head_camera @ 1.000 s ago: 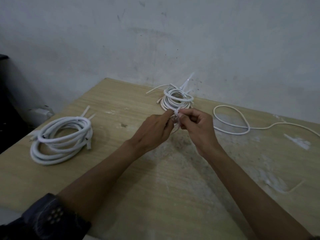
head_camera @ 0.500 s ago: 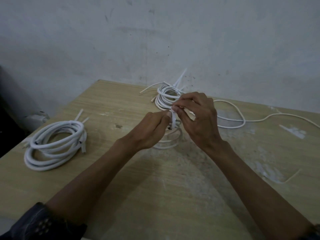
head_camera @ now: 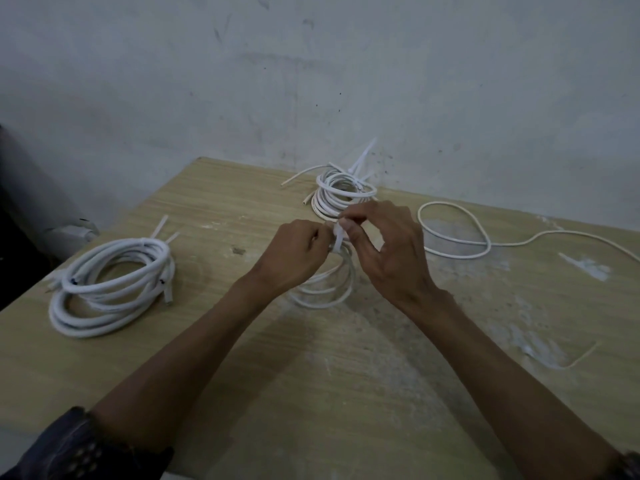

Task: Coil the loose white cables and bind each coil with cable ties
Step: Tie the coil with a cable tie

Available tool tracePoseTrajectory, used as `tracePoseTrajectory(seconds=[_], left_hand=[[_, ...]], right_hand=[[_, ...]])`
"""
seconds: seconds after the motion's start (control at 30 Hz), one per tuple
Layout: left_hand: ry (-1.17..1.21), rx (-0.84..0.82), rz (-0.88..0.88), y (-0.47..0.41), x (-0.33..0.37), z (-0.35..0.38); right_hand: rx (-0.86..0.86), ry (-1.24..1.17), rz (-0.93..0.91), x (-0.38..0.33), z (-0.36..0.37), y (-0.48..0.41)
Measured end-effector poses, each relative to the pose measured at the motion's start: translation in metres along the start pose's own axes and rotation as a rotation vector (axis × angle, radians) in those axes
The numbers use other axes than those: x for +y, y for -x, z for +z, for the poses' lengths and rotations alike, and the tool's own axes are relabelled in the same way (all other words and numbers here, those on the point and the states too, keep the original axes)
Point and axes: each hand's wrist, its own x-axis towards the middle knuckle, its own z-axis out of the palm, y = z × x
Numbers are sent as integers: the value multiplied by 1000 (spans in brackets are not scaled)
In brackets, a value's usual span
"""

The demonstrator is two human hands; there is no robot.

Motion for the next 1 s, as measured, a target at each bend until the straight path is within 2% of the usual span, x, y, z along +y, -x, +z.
tracePoseTrajectory(seconds=[0.13,0.3,0.37,0.47,0.5,0.57,0.67,0.73,0.8,0.87,0.93,1.0], left_hand=[[-43,-20,2,1,4,3],[-51,-118,3,-2,11,7],[-38,-121,46,3,16,8],[-53,-46,211,13,26,11],[-56,-37,237,14,27,10],[-42,-55,193,12,24,10],[11,-116,-13,5,19,7],[240,-95,-158,1,15,3],[491,-74,-283,0,10,-5],[595,-93,-343,2,4,-11],[356,-103,-265,5,3,-10],[65,-114,-108,9,13,-5]], right_hand=[[-15,-63,151,7,-2,2],[34,138,73,10,-1,4],[30,55,212,14,2,3],[-80,-316,602,24,1,-7],[-99,-378,667,25,-1,-9],[-76,-346,624,19,-5,-13],[25,-65,267,-8,-14,-10],[36,85,50,-29,-15,-1],[-4,108,-38,-41,-10,13],[-59,95,-69,-48,-5,25],[-52,19,0,-42,-11,17],[40,-107,242,-23,-16,-3]])
